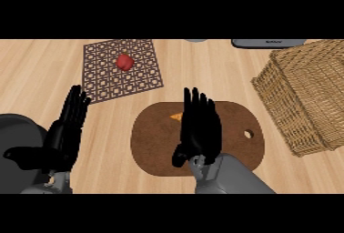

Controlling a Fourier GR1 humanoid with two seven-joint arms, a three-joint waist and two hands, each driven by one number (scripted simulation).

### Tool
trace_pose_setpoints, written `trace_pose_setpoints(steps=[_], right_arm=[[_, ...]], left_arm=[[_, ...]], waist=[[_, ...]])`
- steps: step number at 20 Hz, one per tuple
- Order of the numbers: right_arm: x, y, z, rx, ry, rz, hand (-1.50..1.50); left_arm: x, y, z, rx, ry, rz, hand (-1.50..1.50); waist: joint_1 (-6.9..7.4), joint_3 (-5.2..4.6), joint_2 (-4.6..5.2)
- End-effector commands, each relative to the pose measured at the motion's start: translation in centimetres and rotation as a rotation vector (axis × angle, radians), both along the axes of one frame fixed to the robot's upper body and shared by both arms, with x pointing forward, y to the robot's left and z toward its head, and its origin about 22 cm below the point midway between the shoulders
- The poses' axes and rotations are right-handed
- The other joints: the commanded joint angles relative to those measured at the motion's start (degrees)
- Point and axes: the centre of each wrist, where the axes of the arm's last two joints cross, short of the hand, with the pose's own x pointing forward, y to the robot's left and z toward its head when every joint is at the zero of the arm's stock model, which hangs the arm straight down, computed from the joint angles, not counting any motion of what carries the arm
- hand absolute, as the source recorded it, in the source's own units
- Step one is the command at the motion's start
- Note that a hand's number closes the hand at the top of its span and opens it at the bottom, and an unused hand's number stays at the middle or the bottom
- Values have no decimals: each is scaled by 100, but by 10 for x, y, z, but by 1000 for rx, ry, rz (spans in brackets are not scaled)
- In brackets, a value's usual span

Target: Pick the croissant from the cutting board and place it in the basket

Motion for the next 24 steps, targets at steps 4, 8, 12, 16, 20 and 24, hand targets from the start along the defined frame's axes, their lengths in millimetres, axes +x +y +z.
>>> trace_pose_setpoints(steps=[4, 8, 12, 16, 20, 24], right_arm=[[9, -2, -19, -45, 109, -167, -150], [23, -10, 0, -28, 119, -182, -150], [8, -4, -24, -9, 125, -170, -150], [28, -7, -27, -34, 157, -158, -150], [15, 6, -41, -13, 140, -168, -150], [15, 2, -58, -23, 157, -182, -150]], left_arm=[[8, -14, 8, 6, -8, 2, 0], [4, -8, 6, 10, -20, 4, 0], [4, -13, -4, -7, 2, -2, 0], [-10, 4, 9, 1, 6, -2, 0], [-1, -1, -1, 5, -2, -6, 0], [-8, -1, 4, -6, 0, -18, 0]], waist=[[-11, 4, 5], [-15, 2, 0], [-20, 3, 3], [26, 3, 3], [34, 2, 9], [52, 3, 6]])
